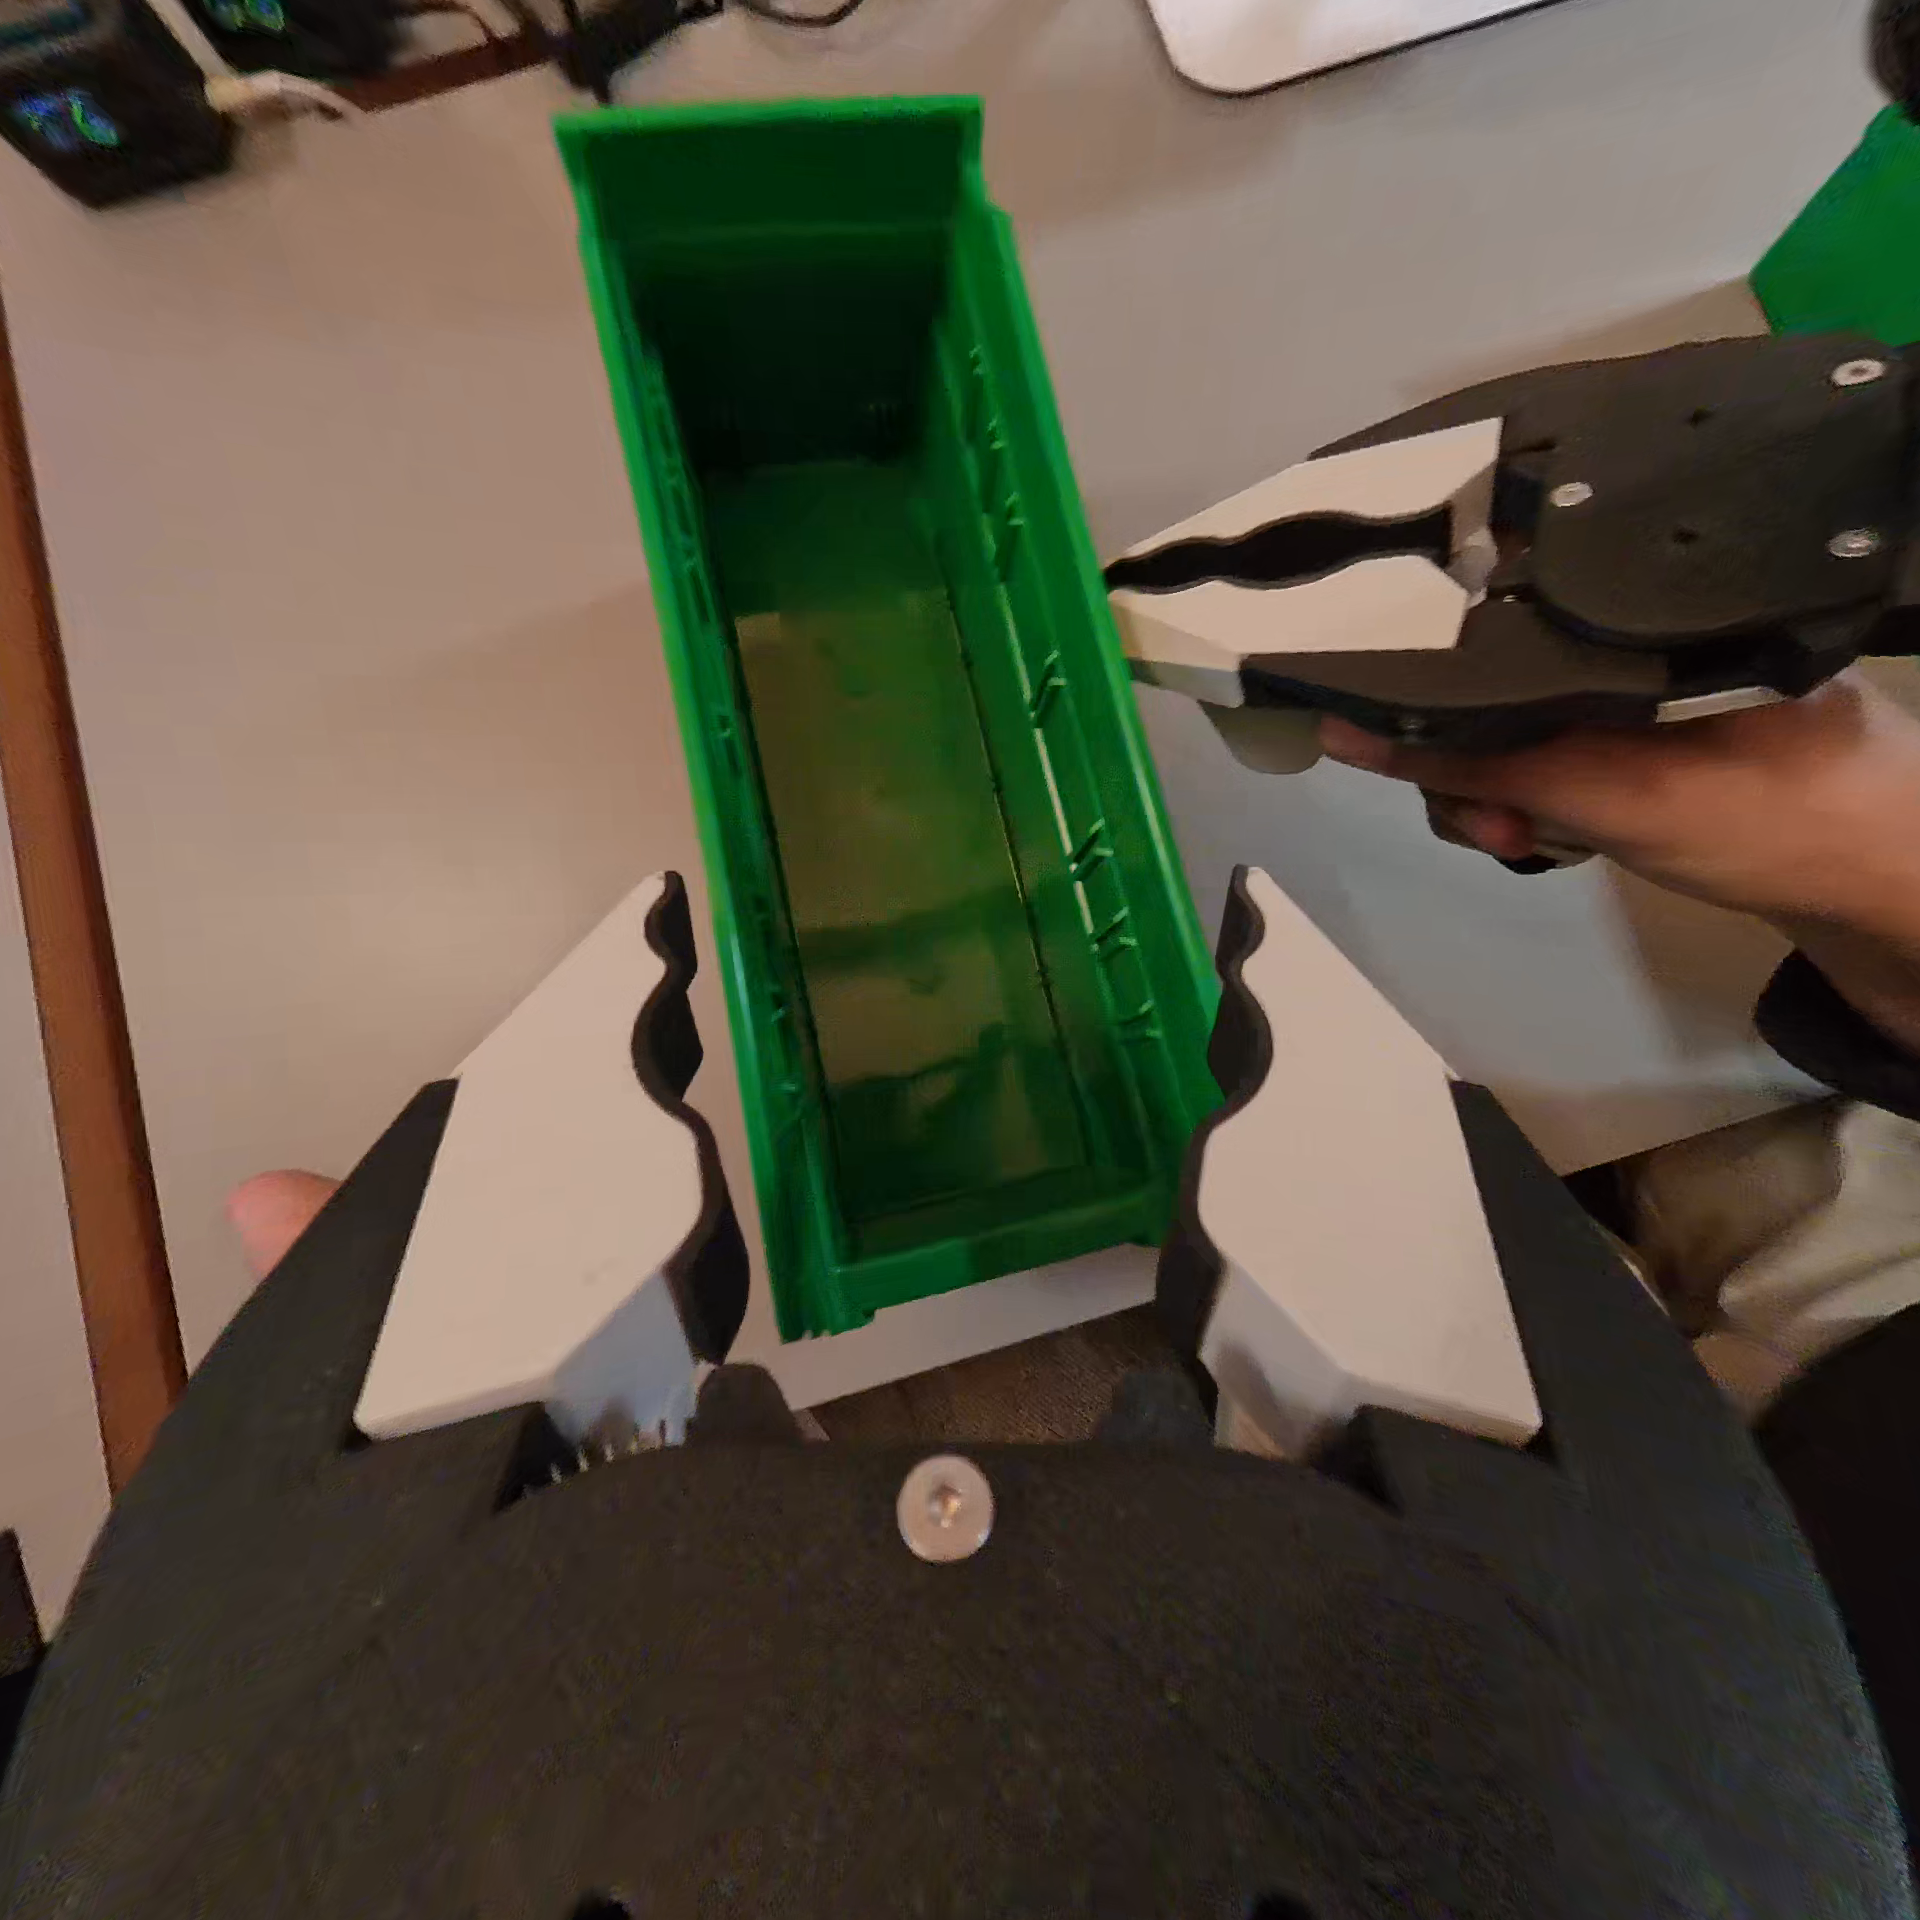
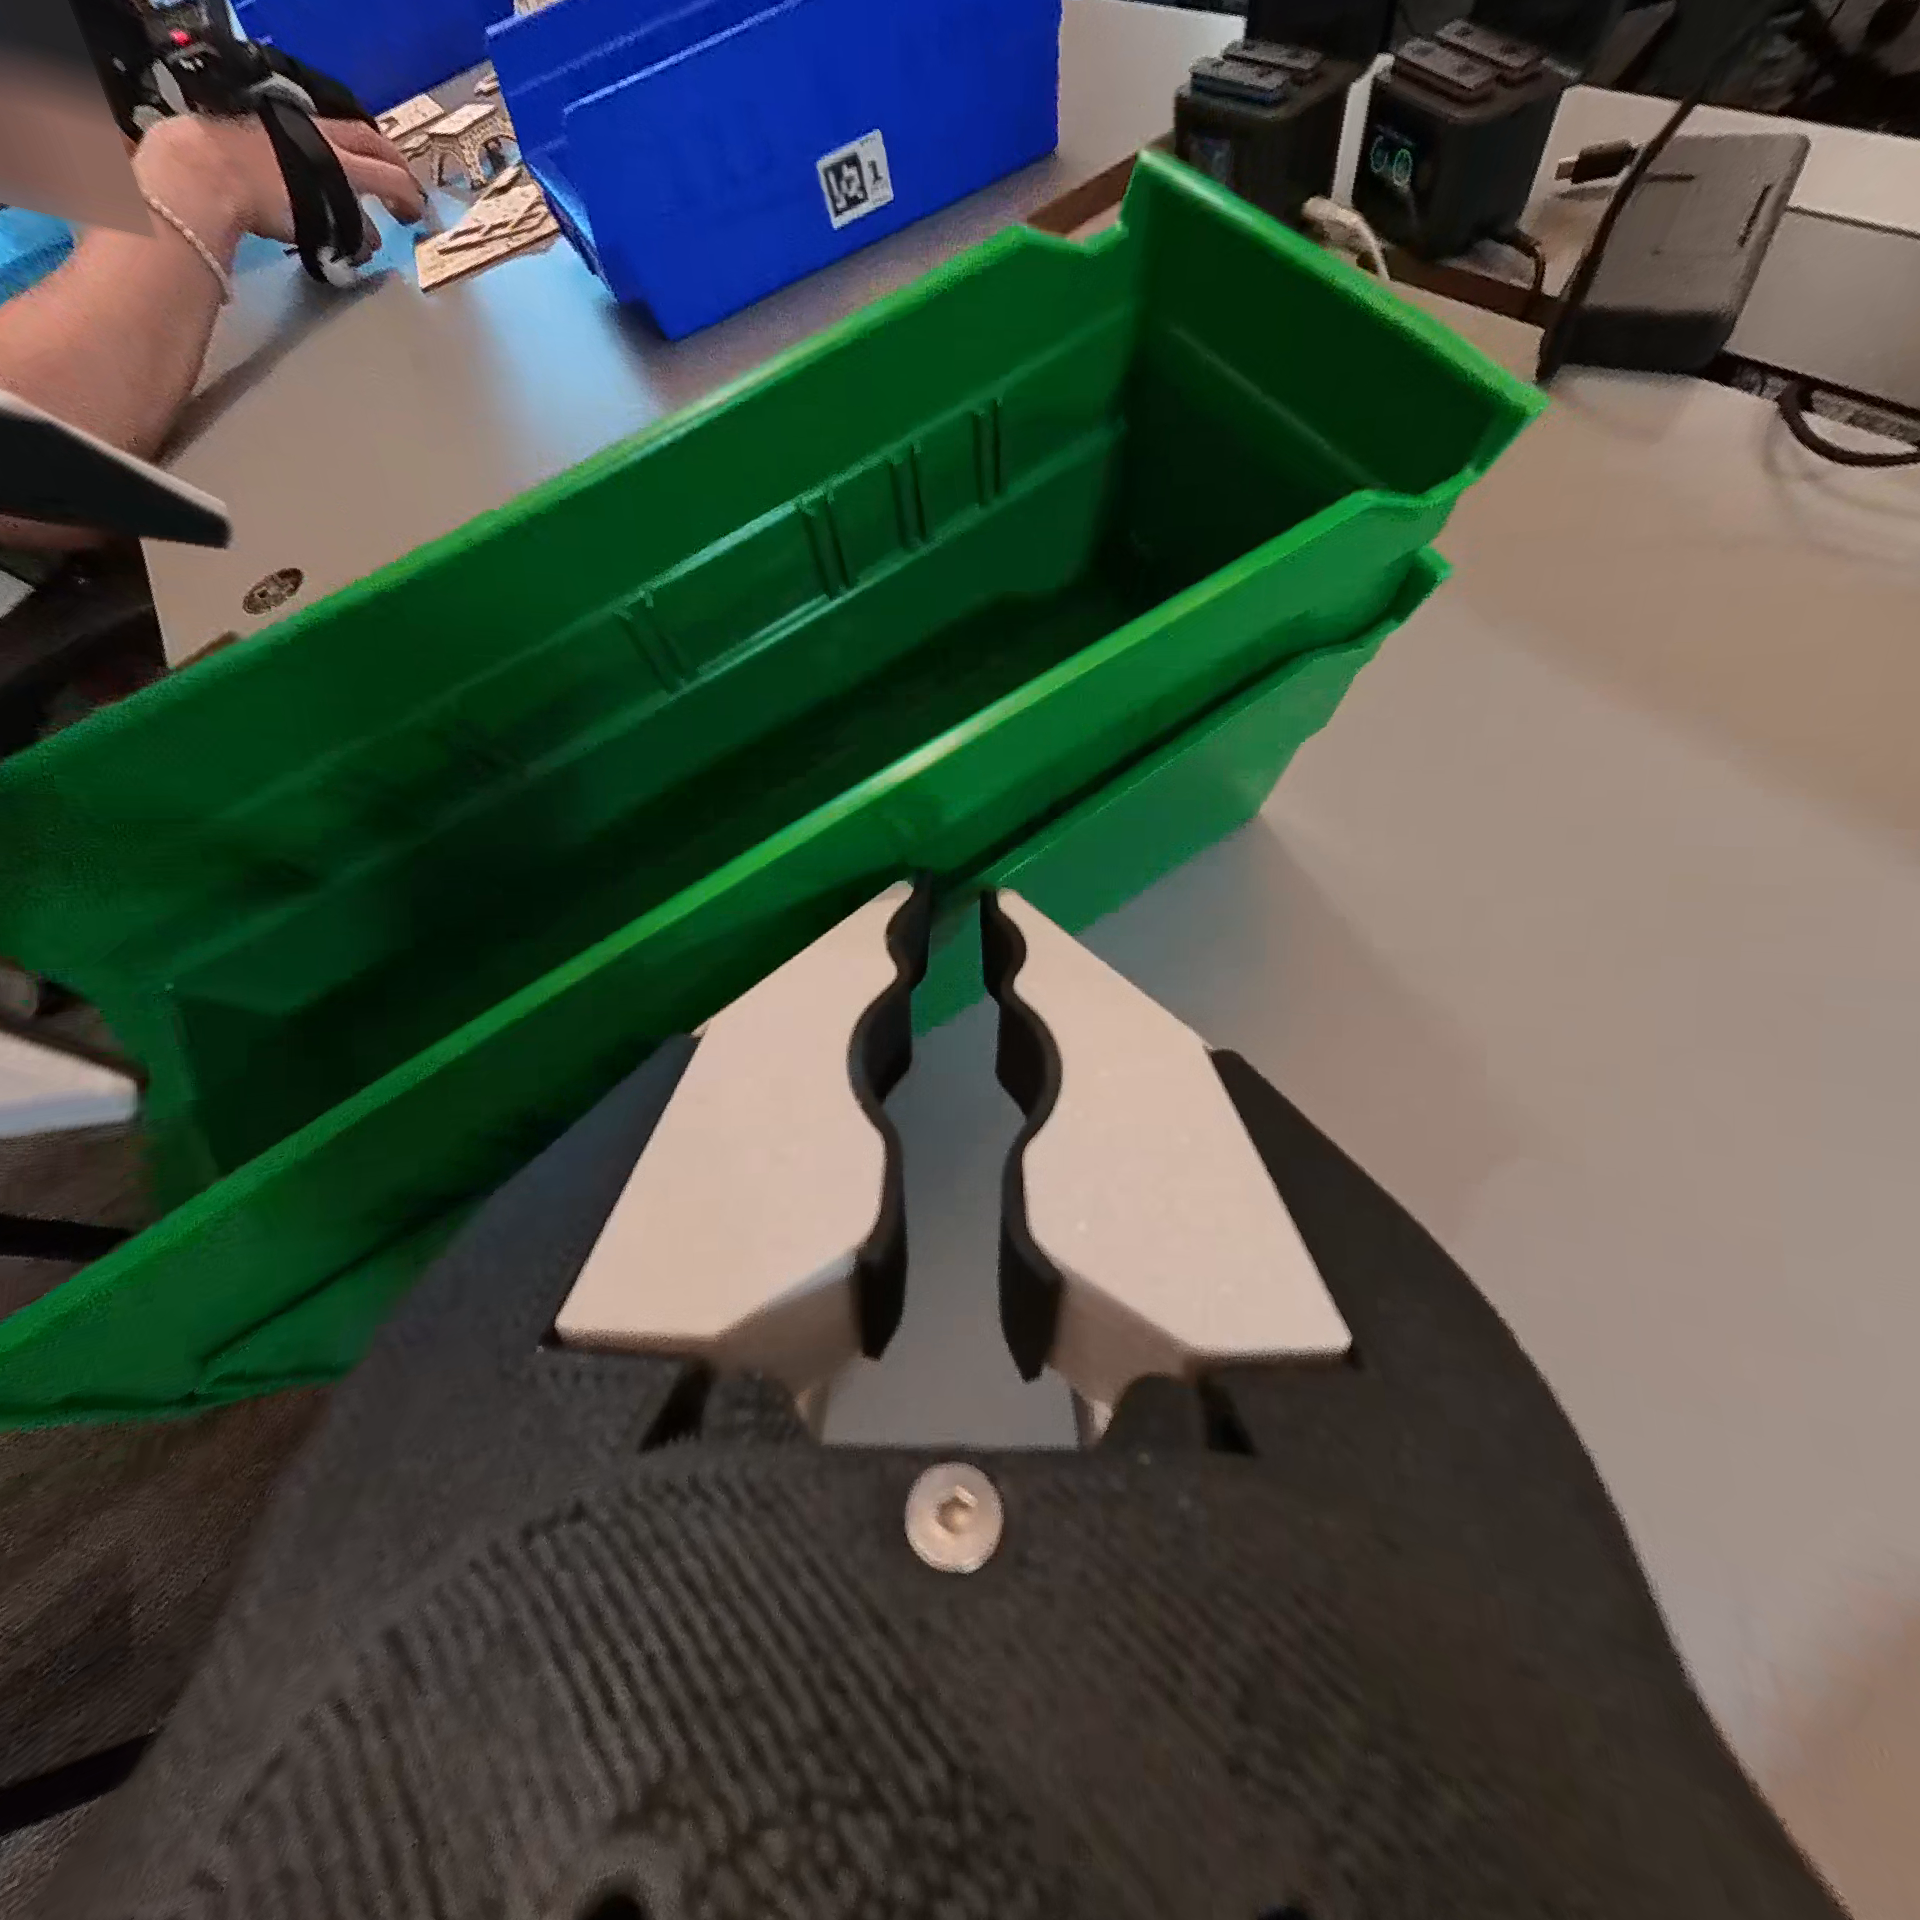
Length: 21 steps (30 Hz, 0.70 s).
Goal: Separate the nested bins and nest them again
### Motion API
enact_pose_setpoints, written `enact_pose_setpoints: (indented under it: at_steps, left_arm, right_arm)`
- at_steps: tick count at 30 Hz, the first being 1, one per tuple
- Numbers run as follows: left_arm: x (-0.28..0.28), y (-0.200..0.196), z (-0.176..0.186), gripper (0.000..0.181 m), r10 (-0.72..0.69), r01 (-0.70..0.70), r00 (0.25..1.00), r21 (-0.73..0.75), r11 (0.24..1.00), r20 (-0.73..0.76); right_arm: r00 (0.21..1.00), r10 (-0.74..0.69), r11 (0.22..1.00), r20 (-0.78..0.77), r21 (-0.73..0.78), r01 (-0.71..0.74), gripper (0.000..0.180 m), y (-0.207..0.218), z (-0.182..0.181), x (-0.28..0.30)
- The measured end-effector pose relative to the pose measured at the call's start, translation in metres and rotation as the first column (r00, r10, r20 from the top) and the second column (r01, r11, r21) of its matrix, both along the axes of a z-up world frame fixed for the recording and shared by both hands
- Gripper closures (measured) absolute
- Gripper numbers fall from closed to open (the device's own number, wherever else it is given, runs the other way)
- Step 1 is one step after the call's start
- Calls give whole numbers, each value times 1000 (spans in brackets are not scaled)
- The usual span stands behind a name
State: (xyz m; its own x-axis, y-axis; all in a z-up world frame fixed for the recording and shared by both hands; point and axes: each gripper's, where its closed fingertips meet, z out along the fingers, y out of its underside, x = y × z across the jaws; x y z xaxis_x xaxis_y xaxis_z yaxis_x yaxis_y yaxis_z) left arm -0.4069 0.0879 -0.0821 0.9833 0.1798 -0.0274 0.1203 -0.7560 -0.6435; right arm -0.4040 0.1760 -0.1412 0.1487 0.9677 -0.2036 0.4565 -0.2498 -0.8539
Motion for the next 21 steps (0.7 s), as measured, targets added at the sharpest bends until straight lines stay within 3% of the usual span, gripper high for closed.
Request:
enact_pose_setpoints:
  at_steps: [4,11,17,21]
  left_arm:
    - [1,2,-6,84,3,-4,1000,-33,999,-31]
    - [9,28,-20,138,-8,10,999,-60,998,40]
    - [13,39,-55,142,2,17,998,-290,957,65]
    - [17,47,-64,169,-37,43,999,-356,933,24]
  right_arm:
    - [1000,4,1000,-30,3,-4,171,-4,4,-5]
    - [998,-4,1000,-70,7,5,171,-4,5,-5]
    - [994,14,992,-110,-122,-27,171,-4,5,-6]
    - [994,35,992,-105,-117,-48,171,-4,5,-6]
